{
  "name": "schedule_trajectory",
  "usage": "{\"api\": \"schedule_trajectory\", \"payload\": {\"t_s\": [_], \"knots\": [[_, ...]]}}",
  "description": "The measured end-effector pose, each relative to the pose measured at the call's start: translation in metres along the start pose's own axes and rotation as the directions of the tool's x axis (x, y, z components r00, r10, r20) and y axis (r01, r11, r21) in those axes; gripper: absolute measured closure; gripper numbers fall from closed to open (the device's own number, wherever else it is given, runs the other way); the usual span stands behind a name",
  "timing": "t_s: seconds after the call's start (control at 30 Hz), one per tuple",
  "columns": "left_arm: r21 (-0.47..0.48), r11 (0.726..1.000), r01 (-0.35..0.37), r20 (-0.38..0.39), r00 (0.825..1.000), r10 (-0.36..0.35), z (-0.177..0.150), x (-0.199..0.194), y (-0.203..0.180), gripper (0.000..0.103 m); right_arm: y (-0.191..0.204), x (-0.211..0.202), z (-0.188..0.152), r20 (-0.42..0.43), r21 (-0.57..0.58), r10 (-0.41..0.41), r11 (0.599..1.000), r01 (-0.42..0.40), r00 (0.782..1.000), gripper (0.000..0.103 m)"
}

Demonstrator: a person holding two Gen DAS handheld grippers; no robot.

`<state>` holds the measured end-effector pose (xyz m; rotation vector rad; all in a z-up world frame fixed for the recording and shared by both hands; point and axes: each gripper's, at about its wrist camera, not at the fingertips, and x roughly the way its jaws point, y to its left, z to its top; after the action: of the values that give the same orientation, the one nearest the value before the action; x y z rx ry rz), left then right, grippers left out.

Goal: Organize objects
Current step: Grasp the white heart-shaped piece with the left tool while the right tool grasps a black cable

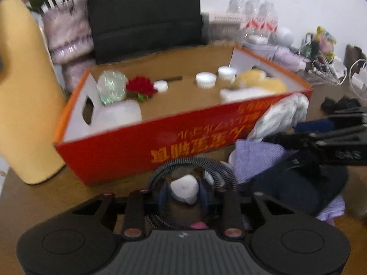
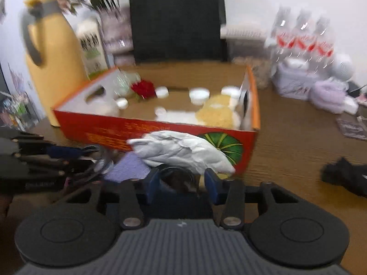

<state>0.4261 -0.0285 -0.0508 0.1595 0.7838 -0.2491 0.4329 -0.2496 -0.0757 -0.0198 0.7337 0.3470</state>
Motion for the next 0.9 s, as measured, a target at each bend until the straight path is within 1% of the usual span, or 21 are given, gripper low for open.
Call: {"api": "schedule_trajectory", "payload": {"t_s": [0.03, 0.13, 0.17, 0.2, 0.27, 0.3, 0.37, 0.4, 0.47, 0.5, 0.57, 0.6, 0.67, 0.73, 0.8, 0.9], "knots": [[-0.005, 1.000, 0.009, 0.003, 1.000, -0.009, -0.001, 0.001, 0.001, 0.077, 0.000, 0.007, 0.001, 0.017, -0.009, -0.002, 1.000, 0.002, 1.000, 0.064], [0.008, 1.000, 0.015, 0.025, 1.000, -0.015, -0.008, -0.001, -0.001, 0.078, 0.000, 0.012, 0.001, 0.019, -0.023, 0.002, 1.000, -0.002, 1.000, 0.066], [0.014, 1.000, 0.009, 0.031, 0.999, -0.010, -0.007, 0.000, -0.003, 0.078, 0.000, 0.011, -0.001, 0.026, -0.038, 0.002, 0.999, -0.001, 1.000, 0.077], [0.022, 1.000, 0.002, 0.035, 0.999, -0.003, -0.008, -0.001, -0.005, 0.078, 0.001, 0.010, -0.002, 0.024, -0.062, 0.006, 0.998, -0.004, 1.000, 0.095], [0.032, 0.999, 0.003, 0.040, 0.999, -0.004, -0.009, -0.008, -0.007, 0.078, 0.004, 0.006, -0.005, 0.002, -0.098, 0.018, 0.995, -0.018, 1.000, 0.095], [0.032, 0.999, 0.007, 0.051, 0.999, -0.009, -0.009, -0.014, -0.008, 0.078, 0.006, 0.005, -0.005, 0.003, -0.120, 0.015, 0.993, -0.014, 1.000, 0.095], [0.031, 0.999, 0.012, 0.081, 0.997, -0.014, -0.009, -0.026, -0.011, 0.078, 0.007, 0.003, -0.008, 0.014, -0.130, 0.012, 0.991, -0.010, 1.000, 0.094], [0.031, 0.999, 0.013, 0.093, 0.996, -0.016, -0.010, -0.031, -0.012, 0.078, 0.006, 0.004, -0.007, 0.017, -0.128, 0.017, 0.992, -0.015, 1.000, 0.092], [0.022, 1.000, 0.010, 0.115, 0.993, -0.012, -0.012, -0.042, -0.015, 0.078, 0.006, 0.010, -0.006, 0.035, -0.158, 0.045, 0.987, -0.039, 0.998, 0.092], [0.014, 1.000, 0.004, 0.123, 0.992, -0.006, -0.013, -0.047, -0.017, 0.078, 0.005, 0.013, -0.003, 0.033, -0.154, 0.046, 0.987, -0.041, 0.998, 0.092], [-0.005, 1.000, -0.007, 0.134, 0.991, 0.008, -0.018, -0.059, -0.021, 0.078, 0.002, 0.014, 0.001, 0.011, -0.119, 0.045, 0.992, -0.043, 0.999, 0.092], [-0.017, 1.000, -0.005, 0.139, 0.990, 0.007, -0.022, -0.065, -0.022, 0.078, 0.003, 0.014, 0.000, 0.004, -0.141, 0.032, 0.990, -0.031, 0.999, 0.092], [-0.047, 0.999, 0.017, 0.156, 0.988, -0.010, -0.032, -0.084, -0.024, 0.078, 0.003, 0.009, -0.002, -0.023, -0.181, 0.034, 0.983, -0.038, 0.999, 0.092], [-0.071, 0.997, 0.029, 0.171, 0.985, -0.016, -0.044, -0.102, -0.028, 0.078, -0.002, 0.001, -0.005, -0.053, -0.159, 0.058, 0.985, -0.066, 0.997, 0.092], [-0.081, 0.996, 0.034, 0.185, 0.983, -0.018, -0.056, -0.118, -0.033, 0.078, -0.005, -0.010, -0.016, -0.034, -0.124, 0.063, 0.990, -0.066, 0.997, 0.093], [-0.110, 0.993, 0.042, 0.193, 0.981, -0.020, -0.066, -0.138, -0.036, 0.078, 0.001, -0.027, -0.034, 0.013, -0.102, 0.022, 0.995, -0.020, 1.000, 0.094]]}}
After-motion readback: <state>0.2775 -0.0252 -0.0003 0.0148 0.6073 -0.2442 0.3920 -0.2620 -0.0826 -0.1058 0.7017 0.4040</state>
